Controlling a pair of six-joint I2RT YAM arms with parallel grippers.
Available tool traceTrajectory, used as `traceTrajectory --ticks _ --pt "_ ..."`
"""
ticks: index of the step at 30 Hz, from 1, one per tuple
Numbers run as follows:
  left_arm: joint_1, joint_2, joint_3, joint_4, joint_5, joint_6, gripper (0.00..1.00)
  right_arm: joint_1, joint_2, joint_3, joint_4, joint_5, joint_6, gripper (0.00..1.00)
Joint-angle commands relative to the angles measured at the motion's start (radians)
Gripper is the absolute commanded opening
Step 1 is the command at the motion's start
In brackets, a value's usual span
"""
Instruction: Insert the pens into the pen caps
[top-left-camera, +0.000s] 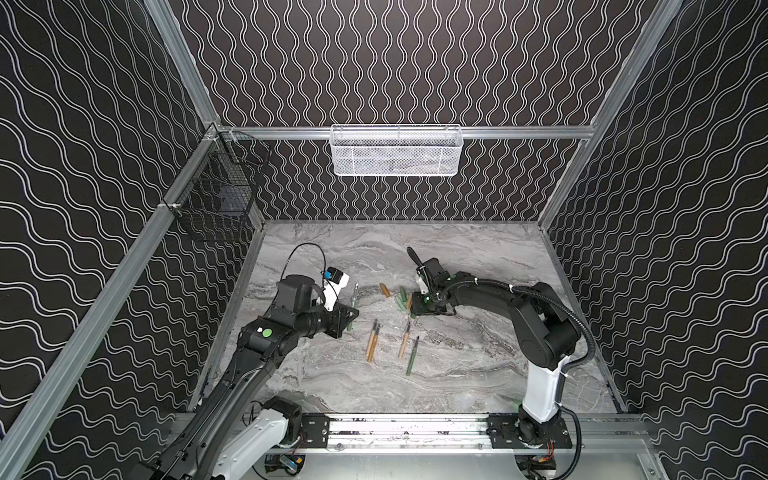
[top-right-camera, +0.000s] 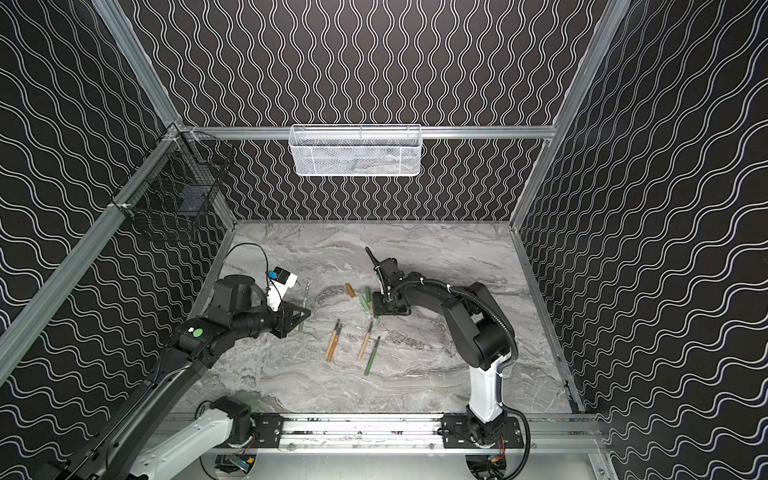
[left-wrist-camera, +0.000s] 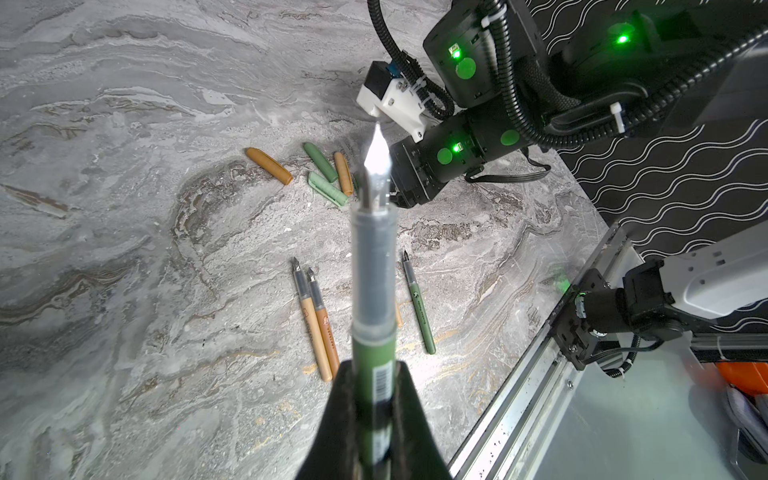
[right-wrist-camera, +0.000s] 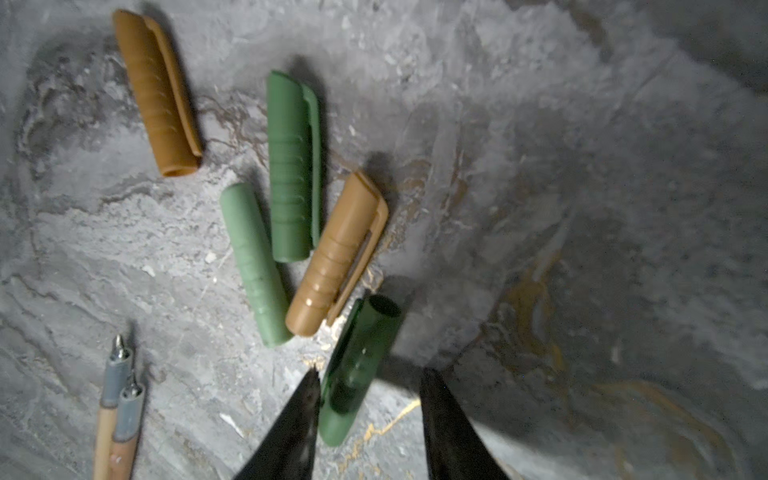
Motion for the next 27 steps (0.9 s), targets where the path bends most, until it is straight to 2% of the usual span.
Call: traceTrajectory --ticks 1,5,16,27 --pt "0.001 0.002 0.004 0.014 -0.002 0.018 0.0 0.002 0.025 0.008 0.0 -0.013 0.008 0.4" --pt "0.002 -0.003 0.002 0.013 -0.011 0.015 0.0 0.001 0.038 0.006 0.01 -0.02 0.012 0.31" --pt "0.003 0.01 -0.002 0.024 0.01 0.006 0.0 0.001 0.013 -0.005 -0.001 0.001 0.014 0.16" --pt "0.002 0.047 -0.015 0.076 0.063 -0.036 0.0 0.001 -0.068 -0.045 0.032 0.0 0.006 0.13"
